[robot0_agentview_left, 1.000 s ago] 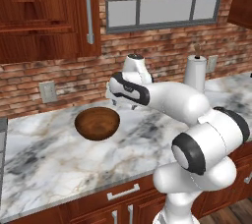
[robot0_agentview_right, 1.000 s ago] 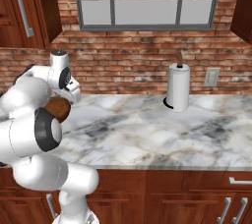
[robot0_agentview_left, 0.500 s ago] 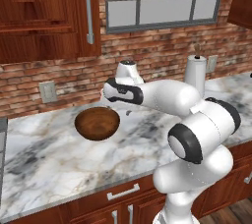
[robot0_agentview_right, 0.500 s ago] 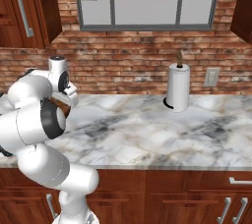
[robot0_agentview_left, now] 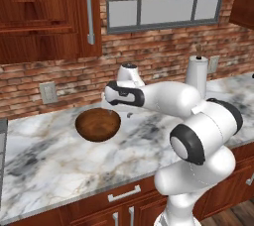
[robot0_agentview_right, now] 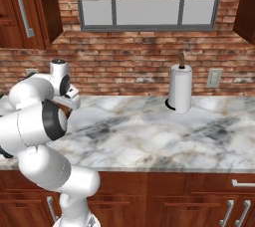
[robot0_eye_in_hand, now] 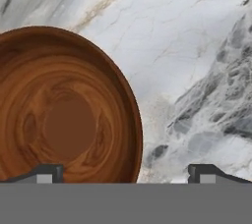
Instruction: Pick the cup and bowl from the counter and place them on the counter next to the sink.
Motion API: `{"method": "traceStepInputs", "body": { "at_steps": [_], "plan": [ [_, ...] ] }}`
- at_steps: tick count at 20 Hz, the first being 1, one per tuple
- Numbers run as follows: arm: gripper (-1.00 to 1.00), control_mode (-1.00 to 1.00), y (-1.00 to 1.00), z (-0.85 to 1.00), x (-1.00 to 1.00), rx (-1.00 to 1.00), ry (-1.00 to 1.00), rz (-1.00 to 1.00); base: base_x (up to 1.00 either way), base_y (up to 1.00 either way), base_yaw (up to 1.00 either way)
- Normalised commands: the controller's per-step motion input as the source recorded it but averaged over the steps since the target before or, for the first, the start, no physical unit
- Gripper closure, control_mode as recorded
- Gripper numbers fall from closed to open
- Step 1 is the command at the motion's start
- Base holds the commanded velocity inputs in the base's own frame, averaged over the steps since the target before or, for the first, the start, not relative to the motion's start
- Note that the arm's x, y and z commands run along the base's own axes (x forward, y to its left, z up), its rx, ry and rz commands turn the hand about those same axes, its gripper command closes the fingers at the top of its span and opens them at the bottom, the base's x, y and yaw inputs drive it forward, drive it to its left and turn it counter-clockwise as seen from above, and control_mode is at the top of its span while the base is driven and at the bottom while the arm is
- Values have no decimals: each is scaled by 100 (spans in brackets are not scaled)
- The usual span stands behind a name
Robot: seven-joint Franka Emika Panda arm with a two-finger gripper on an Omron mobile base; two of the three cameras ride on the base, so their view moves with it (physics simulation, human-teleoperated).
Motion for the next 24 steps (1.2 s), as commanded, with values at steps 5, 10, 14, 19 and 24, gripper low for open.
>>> {"method": "traceStepInputs", "body": {
  "at_steps": [5, 10, 14, 19, 24],
  "plan": [
    [-100, -100, -17, -2, 14, 0, -1, 9, 0, 0, 0],
    [-100, -100, -19, -33, 10, 2, 0, 10, 0, 0, 0],
    [-100, -100, 0, -3, 0, 0, 0, 8, 0, 0, 0],
    [-100, -100, 1, 0, 0, 0, 0, 6, 0, 0, 0],
    [-100, -100, 2, -5, 0, 1, 0, 5, 0, 0, 0]
  ]
}}
